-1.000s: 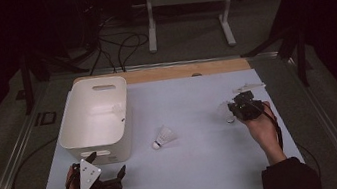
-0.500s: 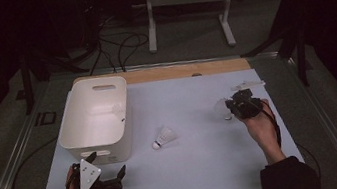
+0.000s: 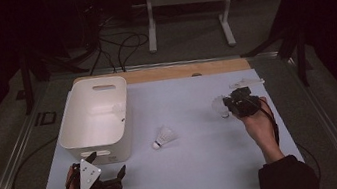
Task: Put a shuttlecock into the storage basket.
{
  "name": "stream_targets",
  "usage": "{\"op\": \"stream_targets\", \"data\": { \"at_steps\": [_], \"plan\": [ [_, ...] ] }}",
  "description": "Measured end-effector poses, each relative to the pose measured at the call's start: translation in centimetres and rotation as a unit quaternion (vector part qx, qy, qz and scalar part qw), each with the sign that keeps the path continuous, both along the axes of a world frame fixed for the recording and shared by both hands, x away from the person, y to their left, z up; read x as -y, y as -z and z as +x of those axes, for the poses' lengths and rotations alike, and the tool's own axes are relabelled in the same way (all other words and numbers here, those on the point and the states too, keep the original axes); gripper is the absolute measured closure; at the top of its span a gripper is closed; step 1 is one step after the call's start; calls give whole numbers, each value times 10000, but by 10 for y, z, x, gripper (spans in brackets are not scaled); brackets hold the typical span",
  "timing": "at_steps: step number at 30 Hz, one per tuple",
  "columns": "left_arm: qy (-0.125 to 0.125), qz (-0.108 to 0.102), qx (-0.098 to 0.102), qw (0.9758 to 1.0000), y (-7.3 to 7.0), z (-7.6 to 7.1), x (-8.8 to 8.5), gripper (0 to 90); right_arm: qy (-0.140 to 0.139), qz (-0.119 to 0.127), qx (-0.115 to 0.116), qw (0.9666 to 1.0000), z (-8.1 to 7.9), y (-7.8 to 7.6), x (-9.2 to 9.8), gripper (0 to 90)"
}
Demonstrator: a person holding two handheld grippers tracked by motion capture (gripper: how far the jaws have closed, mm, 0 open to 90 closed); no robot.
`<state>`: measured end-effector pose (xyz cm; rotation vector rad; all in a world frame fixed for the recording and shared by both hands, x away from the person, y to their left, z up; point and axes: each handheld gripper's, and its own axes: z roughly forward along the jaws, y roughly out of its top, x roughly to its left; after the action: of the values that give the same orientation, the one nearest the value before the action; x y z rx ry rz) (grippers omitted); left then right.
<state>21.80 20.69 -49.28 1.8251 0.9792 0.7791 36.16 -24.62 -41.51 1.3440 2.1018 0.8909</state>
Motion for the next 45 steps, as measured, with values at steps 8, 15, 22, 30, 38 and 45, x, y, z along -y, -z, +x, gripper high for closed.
{"op": "stream_targets", "data": {
  "at_steps": [8,15,22,30,38,45],
  "plan": [
    [5,5,1,10000,0,0,0,6,-29,21,20,10000,0,-3,-4,890],
    [6,2,7,10000,0,0,0,6,-98,51,87,9999,1,-6,-11,889],
    [5,-4,10,10000,0,0,0,6,-125,33,143,9998,1,-10,-14,889],
    [5,1,7,10000,0,0,0,6,-143,73,197,9997,1,-12,-18,889],
    [11,0,8,10000,0,0,0,6,-181,92,222,9995,2,-16,-23,889],
    [11,-3,3,10000,0,0,0,6,-194,99,257,9994,2,-19,-28,888]
  ]
}}
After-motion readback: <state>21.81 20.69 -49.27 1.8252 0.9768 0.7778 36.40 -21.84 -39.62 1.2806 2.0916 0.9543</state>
